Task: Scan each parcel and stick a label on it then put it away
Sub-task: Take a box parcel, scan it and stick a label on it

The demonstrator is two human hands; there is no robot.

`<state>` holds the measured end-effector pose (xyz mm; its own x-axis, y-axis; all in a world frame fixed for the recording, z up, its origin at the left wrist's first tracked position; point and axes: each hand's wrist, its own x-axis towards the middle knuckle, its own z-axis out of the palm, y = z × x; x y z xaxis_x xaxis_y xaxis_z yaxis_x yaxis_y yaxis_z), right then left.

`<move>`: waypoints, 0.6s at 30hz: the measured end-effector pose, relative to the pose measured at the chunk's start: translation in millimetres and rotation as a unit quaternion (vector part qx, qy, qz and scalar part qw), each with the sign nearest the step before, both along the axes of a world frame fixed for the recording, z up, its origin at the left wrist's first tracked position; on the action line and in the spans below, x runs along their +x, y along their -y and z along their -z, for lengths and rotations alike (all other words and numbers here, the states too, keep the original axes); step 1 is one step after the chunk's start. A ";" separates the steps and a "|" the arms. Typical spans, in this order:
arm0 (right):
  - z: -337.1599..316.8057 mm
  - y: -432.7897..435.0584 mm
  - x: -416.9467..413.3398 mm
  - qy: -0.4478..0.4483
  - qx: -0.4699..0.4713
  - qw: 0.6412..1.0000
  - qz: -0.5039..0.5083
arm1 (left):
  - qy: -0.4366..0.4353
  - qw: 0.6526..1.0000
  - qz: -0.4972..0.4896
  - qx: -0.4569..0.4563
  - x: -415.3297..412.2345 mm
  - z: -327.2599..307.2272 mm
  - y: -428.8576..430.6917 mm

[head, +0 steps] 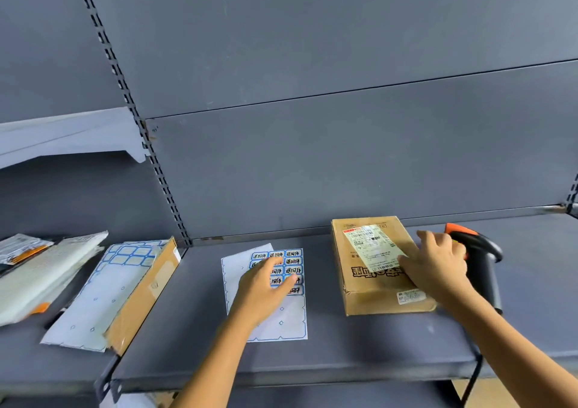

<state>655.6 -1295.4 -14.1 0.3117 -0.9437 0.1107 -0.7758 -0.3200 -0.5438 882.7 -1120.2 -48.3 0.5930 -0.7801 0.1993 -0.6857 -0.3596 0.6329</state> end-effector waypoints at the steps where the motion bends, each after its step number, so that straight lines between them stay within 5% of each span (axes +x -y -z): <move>1: -5.8 -9.5 3.8 0.024 -0.050 0.998 -0.030 | 0.013 1.000 0.013 0.025 2.8 3.2 -4.1; 4: -19.5 -53.3 24.4 0.185 -0.093 0.965 -0.162 | 0.098 0.980 0.045 0.166 0.3 13.8 -10.0; 7: -3.0 -109.2 61.1 0.259 0.044 0.923 -0.280 | 0.145 0.972 0.033 0.182 -4.3 22.3 -11.6; 11: 21.6 -137.9 88.8 0.300 0.204 0.901 -0.238 | 0.177 0.972 0.017 0.154 -6.7 20.6 -12.8; 18: 33.3 -123.1 103.9 0.386 0.293 0.865 -0.134 | 0.230 0.972 0.014 0.045 -5.2 27.1 -12.9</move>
